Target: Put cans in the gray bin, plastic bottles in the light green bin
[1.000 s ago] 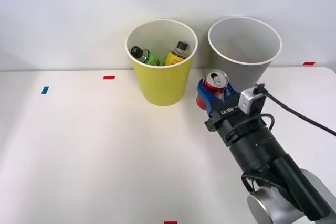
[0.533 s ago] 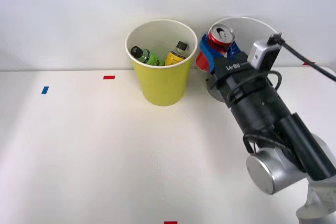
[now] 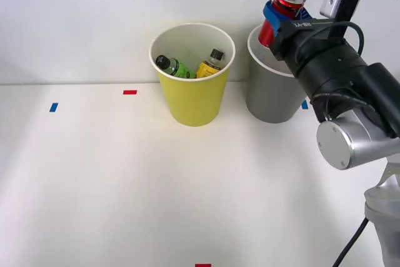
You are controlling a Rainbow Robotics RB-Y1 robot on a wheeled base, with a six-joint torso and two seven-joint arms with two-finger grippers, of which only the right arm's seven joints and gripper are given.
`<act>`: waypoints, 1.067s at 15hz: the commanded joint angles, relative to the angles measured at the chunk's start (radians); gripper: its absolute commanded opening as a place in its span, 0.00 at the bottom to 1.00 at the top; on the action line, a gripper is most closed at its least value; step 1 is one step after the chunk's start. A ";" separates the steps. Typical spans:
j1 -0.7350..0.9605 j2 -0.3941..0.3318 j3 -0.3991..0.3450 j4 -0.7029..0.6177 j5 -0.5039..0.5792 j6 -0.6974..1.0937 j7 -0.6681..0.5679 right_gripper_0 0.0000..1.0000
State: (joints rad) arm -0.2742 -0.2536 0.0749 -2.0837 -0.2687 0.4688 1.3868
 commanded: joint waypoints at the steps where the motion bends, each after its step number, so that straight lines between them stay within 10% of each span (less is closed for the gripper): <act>1: -0.074 -0.004 -0.047 0.043 0.000 0.080 -0.014 0.14; 12: -0.238 -0.047 -0.069 0.421 0.103 -0.137 -0.025 0.17; 14: -0.238 -0.049 -0.069 0.422 0.102 -0.137 -0.034 1.00; 16: -0.237 -0.052 -0.064 0.421 0.100 -0.137 -0.040 1.00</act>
State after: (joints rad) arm -0.5117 -0.3034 0.0084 -1.6618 -0.1679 0.3317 1.3515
